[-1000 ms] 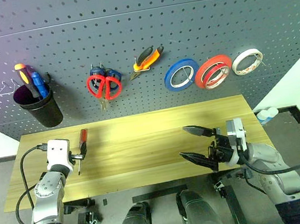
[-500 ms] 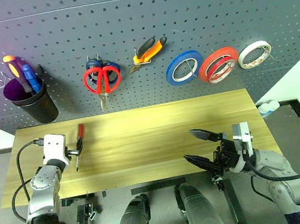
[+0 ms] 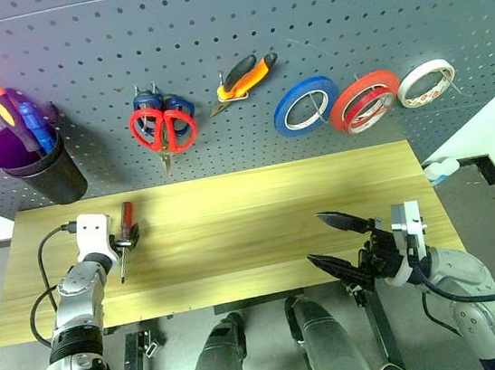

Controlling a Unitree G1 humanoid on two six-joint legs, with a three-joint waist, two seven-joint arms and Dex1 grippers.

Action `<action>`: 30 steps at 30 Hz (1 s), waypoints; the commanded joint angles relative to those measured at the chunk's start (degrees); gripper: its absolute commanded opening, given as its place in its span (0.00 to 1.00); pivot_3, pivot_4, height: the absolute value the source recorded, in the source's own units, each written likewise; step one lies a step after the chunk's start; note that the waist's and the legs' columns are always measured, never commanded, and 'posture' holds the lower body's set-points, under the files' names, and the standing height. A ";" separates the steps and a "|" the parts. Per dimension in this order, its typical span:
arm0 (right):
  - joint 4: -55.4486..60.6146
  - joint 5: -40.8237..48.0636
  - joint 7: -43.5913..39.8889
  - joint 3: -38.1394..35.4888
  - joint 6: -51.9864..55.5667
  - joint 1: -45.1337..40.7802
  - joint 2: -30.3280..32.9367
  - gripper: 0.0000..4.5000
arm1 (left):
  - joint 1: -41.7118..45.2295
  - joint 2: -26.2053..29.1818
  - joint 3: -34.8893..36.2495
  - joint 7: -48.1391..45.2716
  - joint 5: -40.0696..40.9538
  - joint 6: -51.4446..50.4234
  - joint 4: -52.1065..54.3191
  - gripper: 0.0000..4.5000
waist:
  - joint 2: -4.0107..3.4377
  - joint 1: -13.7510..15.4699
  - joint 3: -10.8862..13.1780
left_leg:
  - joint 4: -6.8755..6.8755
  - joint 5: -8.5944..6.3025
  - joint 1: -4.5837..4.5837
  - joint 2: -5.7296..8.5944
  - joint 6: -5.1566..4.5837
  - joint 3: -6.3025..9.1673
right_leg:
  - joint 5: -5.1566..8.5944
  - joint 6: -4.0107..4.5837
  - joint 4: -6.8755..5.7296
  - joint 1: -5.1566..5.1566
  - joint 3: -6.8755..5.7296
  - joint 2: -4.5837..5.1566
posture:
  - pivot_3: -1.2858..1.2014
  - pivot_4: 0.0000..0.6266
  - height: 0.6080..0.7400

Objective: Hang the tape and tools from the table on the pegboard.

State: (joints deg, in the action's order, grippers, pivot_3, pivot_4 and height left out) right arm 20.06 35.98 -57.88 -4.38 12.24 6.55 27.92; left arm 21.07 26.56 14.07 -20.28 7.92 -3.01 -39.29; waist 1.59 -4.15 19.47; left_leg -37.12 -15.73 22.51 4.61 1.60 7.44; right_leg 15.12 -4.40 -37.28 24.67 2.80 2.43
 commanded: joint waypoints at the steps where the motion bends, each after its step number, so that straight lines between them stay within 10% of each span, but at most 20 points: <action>1: 2.03 1.08 0.23 -0.44 -0.10 0.59 0.11 1.00 | -0.45 0.34 0.83 0.60 0.79 -1.79 1.80 0.99 | -0.02 -0.04 0.10 | 0.00 0.00 0.00 0.00 0.00 0.00 | 0.00 0.00 0.00 0.00 0.00 0.00 | 0.44 0.64 1.00; 8: 1.68 1.02 0.67 -0.59 -0.31 0.05 0.15 1.00 | -0.53 0.56 0.94 1.75 0.56 -3.65 1.02 0.87 | -0.04 -0.04 0.17 | 0.02 0.00 0.00 0.00 0.01 0.00 | 0.00 -0.01 0.02 0.00 0.00 0.00 | 0.44 0.63 1.00; 17: 1.52 1.06 1.10 -0.53 -0.33 -0.48 0.08 1.00 | 1.63 0.63 1.02 1.04 1.34 -6.81 -0.47 0.20 | -0.04 -0.01 0.17 | 0.02 0.00 0.00 0.00 0.01 0.00 | 0.01 -0.02 0.03 0.00 -0.01 0.00 | 0.44 0.61 1.00; 30: -3.22 0.18 -0.86 0.47 -2.49 -3.56 -1.04 1.00 | -7.22 -2.07 2.92 4.76 4.24 -12.98 16.63 0.18 | -0.04 -0.03 0.16 | 0.05 0.00 -0.01 0.00 0.03 0.01 | 0.00 -0.02 0.05 0.01 -0.01 0.00 | 0.45 0.54 1.00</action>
State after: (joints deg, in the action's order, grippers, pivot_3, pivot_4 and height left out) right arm 16.64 35.57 -57.74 -3.64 10.97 3.28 27.28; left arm 16.20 24.67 15.34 -16.81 11.55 -15.38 -27.38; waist 1.55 -4.19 19.63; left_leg -37.05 -15.73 22.51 4.61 1.62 7.44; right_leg 15.12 -4.42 -37.23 24.69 2.80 2.43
